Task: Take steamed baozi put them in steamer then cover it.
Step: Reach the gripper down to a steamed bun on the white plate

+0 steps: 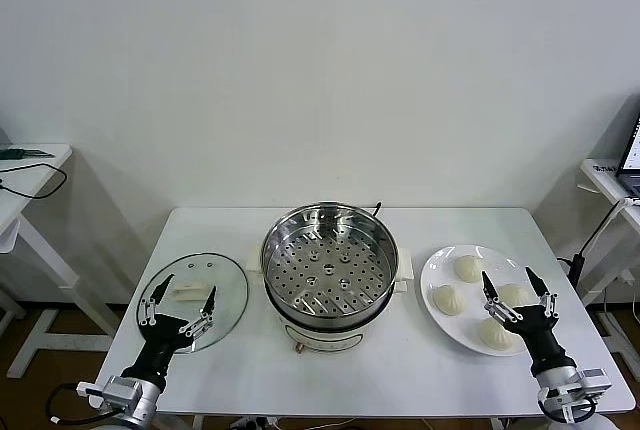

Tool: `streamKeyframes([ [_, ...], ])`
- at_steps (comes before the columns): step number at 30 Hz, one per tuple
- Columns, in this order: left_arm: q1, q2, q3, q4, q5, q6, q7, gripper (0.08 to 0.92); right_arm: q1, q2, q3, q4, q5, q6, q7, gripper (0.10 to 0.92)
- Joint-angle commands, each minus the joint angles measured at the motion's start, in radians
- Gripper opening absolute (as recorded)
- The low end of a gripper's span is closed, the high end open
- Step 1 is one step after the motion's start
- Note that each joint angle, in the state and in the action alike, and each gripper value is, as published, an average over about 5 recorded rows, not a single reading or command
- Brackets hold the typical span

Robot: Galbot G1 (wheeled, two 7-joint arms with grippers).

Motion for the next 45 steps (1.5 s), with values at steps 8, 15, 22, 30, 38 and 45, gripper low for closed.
streamKeyframes([
  [8,-0.002,0.005,0.006,0.003,0.006,-0.001,0.002,0.823,0.116,-0.125,-0.014,-0.095,-0.118,-0.057,0.012,0.823],
  [15,-0.004,0.015,0.015,0.001,0.005,-0.007,0.004,0.823,0.259,-0.422,-0.095,-0.189,-0.417,-0.158,-0.039,0.823],
  [22,-0.003,0.015,0.025,-0.010,0.005,-0.011,0.004,0.823,0.413,-0.711,-0.263,-0.298,-0.529,-0.220,-0.343,0.823],
  [30,0.004,0.024,0.033,-0.029,0.010,-0.009,0.002,0.823,0.864,-0.821,-0.691,-0.453,-0.569,-0.226,-0.767,0.823],
  [38,0.020,0.028,0.032,-0.042,0.020,-0.012,0.001,0.823,1.383,-0.692,-1.198,-0.636,-0.607,-0.237,-0.977,0.823],
  [45,0.025,0.020,0.029,-0.034,0.027,-0.018,0.001,0.823,1.552,-0.529,-1.357,-0.815,-0.645,-0.231,-1.005,0.823],
])
